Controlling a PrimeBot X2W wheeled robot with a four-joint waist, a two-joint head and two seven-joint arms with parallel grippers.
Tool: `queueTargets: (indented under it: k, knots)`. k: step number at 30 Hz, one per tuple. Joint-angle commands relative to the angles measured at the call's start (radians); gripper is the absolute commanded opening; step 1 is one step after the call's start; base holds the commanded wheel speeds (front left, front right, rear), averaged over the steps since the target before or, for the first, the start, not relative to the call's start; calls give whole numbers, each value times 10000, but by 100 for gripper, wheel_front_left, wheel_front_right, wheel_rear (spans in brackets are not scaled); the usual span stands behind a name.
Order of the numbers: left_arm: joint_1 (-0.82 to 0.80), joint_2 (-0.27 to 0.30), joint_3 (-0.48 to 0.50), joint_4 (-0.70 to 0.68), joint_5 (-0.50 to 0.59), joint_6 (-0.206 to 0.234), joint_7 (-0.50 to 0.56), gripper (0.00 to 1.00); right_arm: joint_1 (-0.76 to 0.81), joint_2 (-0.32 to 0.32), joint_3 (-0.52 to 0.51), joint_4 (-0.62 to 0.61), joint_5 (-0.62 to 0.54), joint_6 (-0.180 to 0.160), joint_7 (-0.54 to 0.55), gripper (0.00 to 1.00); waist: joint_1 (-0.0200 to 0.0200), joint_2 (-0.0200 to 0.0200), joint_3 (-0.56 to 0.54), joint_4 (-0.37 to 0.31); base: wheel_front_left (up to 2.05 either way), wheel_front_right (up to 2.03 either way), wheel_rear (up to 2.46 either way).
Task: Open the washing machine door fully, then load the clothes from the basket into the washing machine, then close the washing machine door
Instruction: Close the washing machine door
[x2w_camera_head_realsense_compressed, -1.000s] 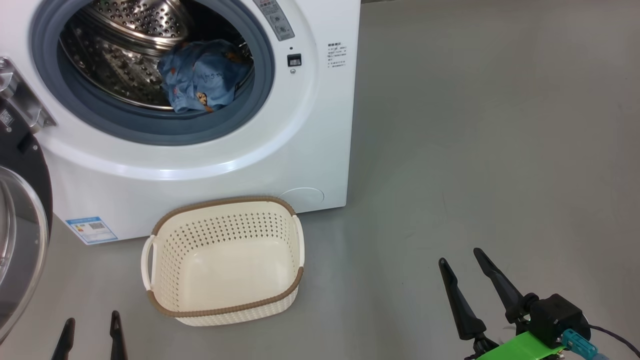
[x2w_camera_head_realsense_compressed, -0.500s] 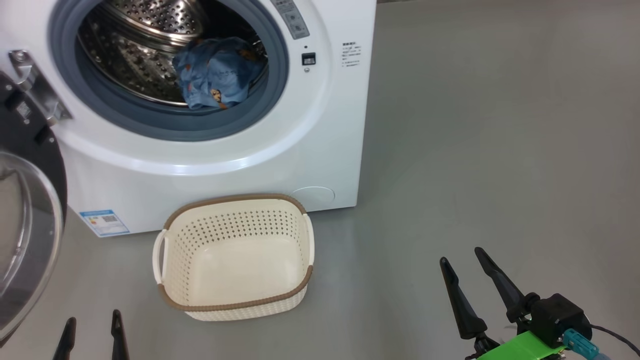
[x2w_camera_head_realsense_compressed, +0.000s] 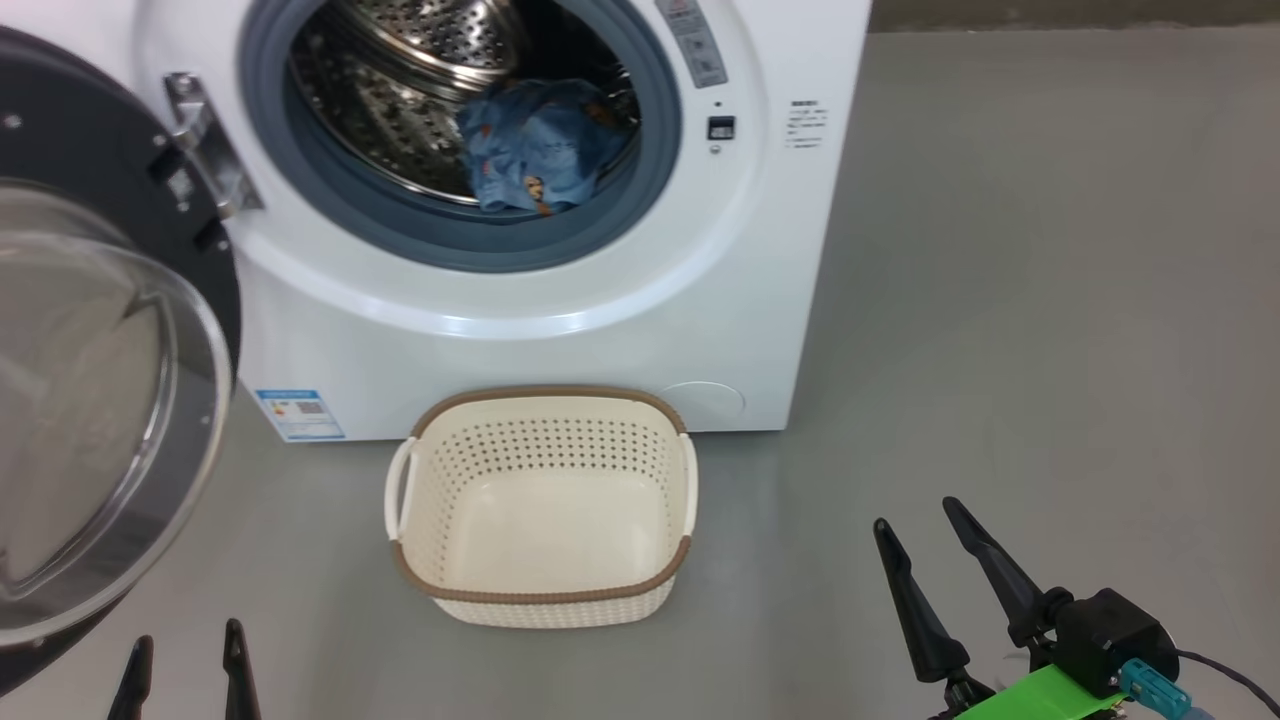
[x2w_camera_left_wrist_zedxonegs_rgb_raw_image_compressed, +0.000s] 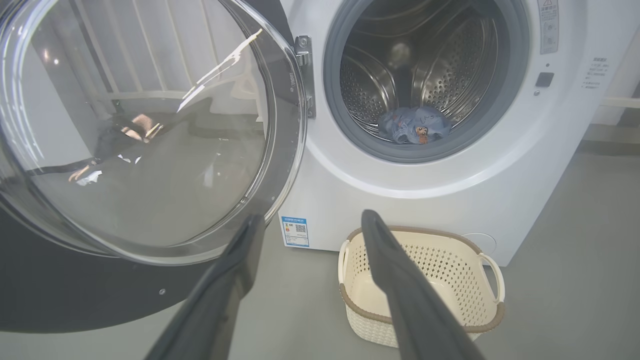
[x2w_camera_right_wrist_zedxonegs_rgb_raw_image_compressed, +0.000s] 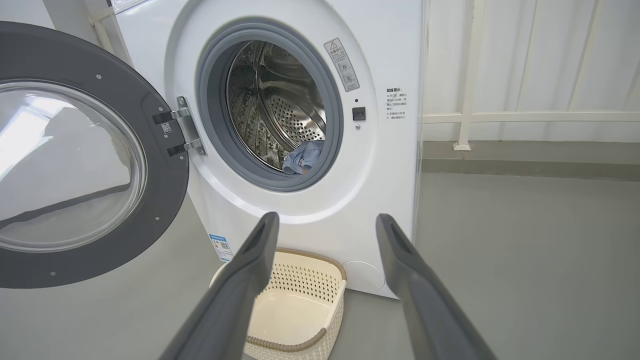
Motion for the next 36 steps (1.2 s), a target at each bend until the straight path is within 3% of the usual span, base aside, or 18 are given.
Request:
queueTargets:
  k: [1, 13, 36]
  knots:
    - [-327, 82, 402, -213, 144, 31, -64, 100, -88, -111, 257, -233, -91, 16, -46, 100, -1, -1, -96, 381, 0, 0, 0]
    - [-309, -72, 429, -262, 180, 45, -64, 100, -93, -159, 369, -212, -97, 16, -46, 100, -1, -1, -29, 1753, 0, 0, 0]
    - [-401, -541, 536, -218, 162, -40, -64, 100, -453, -321, 591, -102, -69, 16, -46, 100, -1, -1, 220, 3540, 0, 0, 0]
